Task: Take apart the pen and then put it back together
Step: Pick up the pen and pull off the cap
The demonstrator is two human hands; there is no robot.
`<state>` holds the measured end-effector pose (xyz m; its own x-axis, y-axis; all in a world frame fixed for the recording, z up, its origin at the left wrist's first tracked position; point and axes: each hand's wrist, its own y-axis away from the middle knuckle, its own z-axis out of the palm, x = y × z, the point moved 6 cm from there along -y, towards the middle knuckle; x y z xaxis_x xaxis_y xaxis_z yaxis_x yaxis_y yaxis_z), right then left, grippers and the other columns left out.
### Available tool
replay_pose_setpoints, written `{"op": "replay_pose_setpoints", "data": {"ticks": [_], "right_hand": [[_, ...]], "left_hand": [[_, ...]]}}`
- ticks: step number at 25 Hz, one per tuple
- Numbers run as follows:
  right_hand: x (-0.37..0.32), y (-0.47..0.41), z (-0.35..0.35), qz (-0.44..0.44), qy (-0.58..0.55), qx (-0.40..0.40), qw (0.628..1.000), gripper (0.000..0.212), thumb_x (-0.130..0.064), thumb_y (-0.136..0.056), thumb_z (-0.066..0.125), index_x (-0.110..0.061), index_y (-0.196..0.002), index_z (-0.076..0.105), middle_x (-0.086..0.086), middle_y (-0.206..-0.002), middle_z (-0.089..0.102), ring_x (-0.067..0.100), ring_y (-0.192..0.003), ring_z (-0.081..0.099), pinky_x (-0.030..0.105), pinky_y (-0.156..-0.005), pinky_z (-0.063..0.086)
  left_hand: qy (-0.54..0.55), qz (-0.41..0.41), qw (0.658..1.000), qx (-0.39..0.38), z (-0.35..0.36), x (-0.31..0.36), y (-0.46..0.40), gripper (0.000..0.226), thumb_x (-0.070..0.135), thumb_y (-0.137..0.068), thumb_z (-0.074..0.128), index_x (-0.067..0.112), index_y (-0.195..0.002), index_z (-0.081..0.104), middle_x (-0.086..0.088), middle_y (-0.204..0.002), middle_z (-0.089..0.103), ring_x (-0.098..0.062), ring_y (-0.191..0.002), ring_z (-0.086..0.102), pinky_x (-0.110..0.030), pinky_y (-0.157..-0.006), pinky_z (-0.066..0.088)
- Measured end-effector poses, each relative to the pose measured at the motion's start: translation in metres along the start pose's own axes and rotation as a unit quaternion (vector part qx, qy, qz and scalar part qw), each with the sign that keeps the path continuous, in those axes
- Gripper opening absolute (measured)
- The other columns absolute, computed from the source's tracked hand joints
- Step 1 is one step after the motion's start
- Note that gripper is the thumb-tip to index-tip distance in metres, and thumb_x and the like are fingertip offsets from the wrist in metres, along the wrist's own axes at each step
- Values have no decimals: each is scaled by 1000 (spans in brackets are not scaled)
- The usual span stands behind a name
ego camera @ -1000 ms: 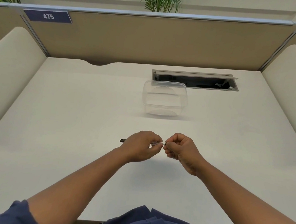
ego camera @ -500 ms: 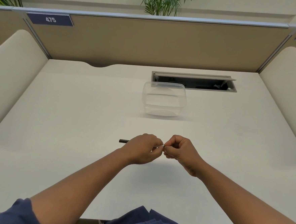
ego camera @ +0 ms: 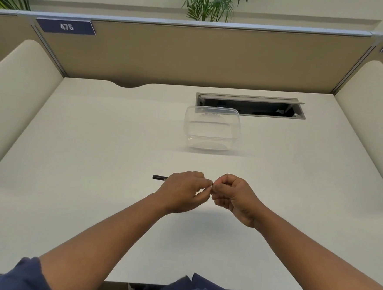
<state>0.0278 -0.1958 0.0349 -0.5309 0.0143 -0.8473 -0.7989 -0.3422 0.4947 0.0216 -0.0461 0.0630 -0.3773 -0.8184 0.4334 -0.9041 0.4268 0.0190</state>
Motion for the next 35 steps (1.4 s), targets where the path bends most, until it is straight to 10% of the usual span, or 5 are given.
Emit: {"op": "replay_pose_setpoints", "data": {"ticks": [7,18,35], "right_hand": [[3,-6,2,56,34,-33,997,12,-13,-96,64,-4,-95,71,13,-88,73,18,-70,65,29,-69,56],[-17,-18,6,-21,395,-46,917,26,-24,-95,50,-8,-90,69,-2,-83,70,11,-68,60,29,-65,52],[-26,-21,17,-63,507,-58,858,23,-21,-92,44,-14,-70,43,-4,-67,46,15,-62,35,32,-59,34]], "left_hand": [[-41,13,999,9,-2,-3,0,29,40,-100,40,27,-91,64,6,-76,53,-14,-72,52,-30,-55,40],[-75,26,995,-62,0,-5,-14,35,38,-102,35,21,-94,64,8,-76,46,-17,-72,51,-35,-63,45],[-135,45,990,-14,2,-12,-14,27,39,-98,35,22,-78,42,5,-67,47,-24,-61,52,-31,-51,35]]}}
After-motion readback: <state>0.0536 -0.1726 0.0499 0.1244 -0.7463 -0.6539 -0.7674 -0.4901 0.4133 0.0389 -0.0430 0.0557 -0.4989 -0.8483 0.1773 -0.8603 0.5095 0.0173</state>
